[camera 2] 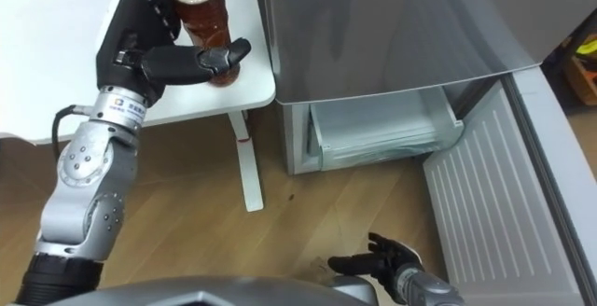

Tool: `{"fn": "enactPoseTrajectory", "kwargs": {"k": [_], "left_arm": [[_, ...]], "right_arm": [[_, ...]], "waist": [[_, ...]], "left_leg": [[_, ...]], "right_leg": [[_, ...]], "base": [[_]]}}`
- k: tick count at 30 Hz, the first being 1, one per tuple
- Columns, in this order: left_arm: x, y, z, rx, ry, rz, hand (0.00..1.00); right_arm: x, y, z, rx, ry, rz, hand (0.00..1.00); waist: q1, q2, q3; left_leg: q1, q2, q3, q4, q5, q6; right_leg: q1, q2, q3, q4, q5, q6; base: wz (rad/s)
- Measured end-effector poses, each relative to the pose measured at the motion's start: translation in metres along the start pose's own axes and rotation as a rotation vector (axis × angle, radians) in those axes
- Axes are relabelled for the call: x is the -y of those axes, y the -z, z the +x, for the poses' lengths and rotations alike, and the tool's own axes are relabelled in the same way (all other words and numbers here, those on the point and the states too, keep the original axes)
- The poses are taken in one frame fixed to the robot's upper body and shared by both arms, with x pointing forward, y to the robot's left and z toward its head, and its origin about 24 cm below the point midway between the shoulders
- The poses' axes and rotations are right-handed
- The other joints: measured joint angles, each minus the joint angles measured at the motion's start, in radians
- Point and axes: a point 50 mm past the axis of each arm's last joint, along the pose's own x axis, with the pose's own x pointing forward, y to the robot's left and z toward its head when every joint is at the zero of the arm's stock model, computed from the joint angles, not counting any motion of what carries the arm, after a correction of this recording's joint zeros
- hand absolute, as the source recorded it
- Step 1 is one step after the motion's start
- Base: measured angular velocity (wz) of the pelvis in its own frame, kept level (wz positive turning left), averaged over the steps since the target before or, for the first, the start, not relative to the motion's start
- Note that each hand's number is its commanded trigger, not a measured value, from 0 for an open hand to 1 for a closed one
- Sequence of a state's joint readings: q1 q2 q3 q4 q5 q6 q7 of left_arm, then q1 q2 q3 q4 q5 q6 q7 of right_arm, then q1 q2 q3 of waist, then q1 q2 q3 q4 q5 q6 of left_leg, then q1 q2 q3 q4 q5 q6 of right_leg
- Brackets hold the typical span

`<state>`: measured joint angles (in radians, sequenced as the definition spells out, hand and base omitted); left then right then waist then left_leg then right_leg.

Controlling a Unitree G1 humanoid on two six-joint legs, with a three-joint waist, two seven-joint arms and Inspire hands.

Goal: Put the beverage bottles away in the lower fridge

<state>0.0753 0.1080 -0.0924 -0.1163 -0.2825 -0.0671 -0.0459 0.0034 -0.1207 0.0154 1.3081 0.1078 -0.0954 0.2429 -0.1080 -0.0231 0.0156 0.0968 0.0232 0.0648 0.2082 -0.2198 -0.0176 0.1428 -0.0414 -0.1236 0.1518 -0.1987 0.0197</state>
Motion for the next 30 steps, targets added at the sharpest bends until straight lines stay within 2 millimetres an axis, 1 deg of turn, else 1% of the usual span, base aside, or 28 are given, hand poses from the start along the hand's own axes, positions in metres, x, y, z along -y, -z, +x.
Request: {"fn": "enactPoseTrajectory", "kwargs": {"k": [2, 3, 4, 5, 6, 9, 14, 17, 23, 27, 28, 30], "left_arm": [[0.0, 0.0, 0.0, -0.002, -0.001, 0.001, 0.0], [-0.001, 0.0, 0.0, -0.002, -0.002, 0.002, 0.17], [-0.001, 0.0, 0.0, -0.003, -0.007, 0.002, 0.32], [-0.001, 0.001, 0.0, -0.003, -0.01, 0.002, 0.85], [-0.002, 0.001, 0.0, -0.006, -0.015, 0.003, 1.0], [-0.004, 0.005, 0.007, -0.019, -0.024, 0.007, 1.0], [-0.006, 0.003, 0.015, -0.011, -0.043, 0.01, 1.0], [-0.006, 0.003, 0.017, -0.013, -0.045, 0.011, 1.0], [-0.006, 0.004, 0.017, -0.016, -0.042, 0.011, 1.0], [-0.005, 0.002, 0.02, -0.007, -0.038, 0.011, 1.0], [-0.005, 0.002, 0.021, -0.005, -0.037, 0.01, 1.0], [-0.005, 0.002, 0.021, -0.005, -0.036, 0.008, 1.0]], "right_arm": [[0.0, 0.0, 0.0, 0.001, 0.0, 0.001, 0.0], [0.0, 0.0, 0.0, 0.005, 0.0, 0.001, 0.0], [0.0, 0.0, 0.0, 0.009, -0.001, -0.001, 0.0], [0.0, 0.0, -0.001, 0.011, -0.001, -0.002, 0.0], [0.0, 0.0, -0.001, 0.012, -0.001, -0.001, 0.0], [0.0, 0.0, -0.001, 0.011, -0.001, -0.001, 0.0], [0.001, 0.001, -0.001, 0.01, 0.0, -0.001, 0.0], [0.001, 0.001, -0.001, 0.011, 0.001, -0.001, 0.0], [0.001, 0.001, -0.001, 0.01, 0.002, -0.005, 0.0], [0.001, 0.001, -0.001, 0.008, 0.003, -0.005, 0.0], [0.001, 0.001, -0.001, 0.007, 0.003, -0.003, 0.0], [0.001, 0.001, -0.001, 0.006, 0.004, 0.003, 0.0]], "waist": [[-0.001, 0.001, -0.0008], [-0.001, 0.001, -0.0008], [-0.001, 0.001, -0.0008], [-0.001, 0.001, -0.0008], [-0.001, 0.001, -0.0009], [-0.001, 0.002, -0.0014], [0.0, 0.005, -0.0028], [-0.002, 0.007, -0.004], [-0.003, 0.007, -0.0039], [-0.004, 0.005, -0.0021], [-0.004, 0.001, 0.0007], [-0.005, 0.0, 0.0012]], "left_leg": [[0.002, 0.0, 0.002, -0.004, 0.0, 0.0], [0.002, 0.0, 0.002, -0.004, 0.0, 0.0], [0.002, 0.0, 0.003, -0.004, 0.0, 0.0], [0.002, 0.0, 0.003, -0.004, 0.0, 0.0], [0.002, 0.0, 0.003, -0.004, 0.0, 0.0], [0.002, 0.001, 0.003, -0.003, 0.0, 0.0], [0.003, 0.001, 0.011, -0.004, 0.0, 0.0], [0.003, 0.001, 0.015, -0.004, 0.0, 0.0], [0.006, 0.001, 0.015, -0.005, 0.0, 0.0], [0.018, 0.001, 0.015, -0.012, 0.0, 0.0], [0.018, 0.001, 0.015, -0.012, 0.0, 0.0], [0.018, 0.001, 0.015, -0.012, 0.0, 0.0]], "right_leg": [[0.0, 0.0, 0.001, 0.0, 0.0, 0.0], [0.0, 0.0, 0.001, 0.001, 0.0, 0.0], [-0.001, 0.0, 0.001, 0.001, 0.0, 0.0], [-0.001, 0.0, 0.001, 0.001, 0.0, 0.0], [-0.001, 0.0, 0.001, 0.001, 0.0, 0.0], [-0.001, 0.001, 0.002, 0.001, 0.0, 0.0], [-0.003, 0.001, 0.011, 0.001, 0.0, 0.0], [-0.005, 0.001, 0.014, 0.001, 0.0, 0.0], [-0.005, 0.001, 0.018, 0.001, 0.0, 0.0], [0.003, 0.001, 0.018, 0.001, 0.001, 0.0], [0.003, 0.001, 0.018, 0.002, 0.001, 0.001], [0.003, 0.001, 0.018, 0.003, 0.001, 0.001]], "base": [[-0.02], [0.0], [0.0], [0.0], [0.0], [0.0], [-0.04], [-0.03], [0.0], [0.0], [0.0], [0.0]]}}
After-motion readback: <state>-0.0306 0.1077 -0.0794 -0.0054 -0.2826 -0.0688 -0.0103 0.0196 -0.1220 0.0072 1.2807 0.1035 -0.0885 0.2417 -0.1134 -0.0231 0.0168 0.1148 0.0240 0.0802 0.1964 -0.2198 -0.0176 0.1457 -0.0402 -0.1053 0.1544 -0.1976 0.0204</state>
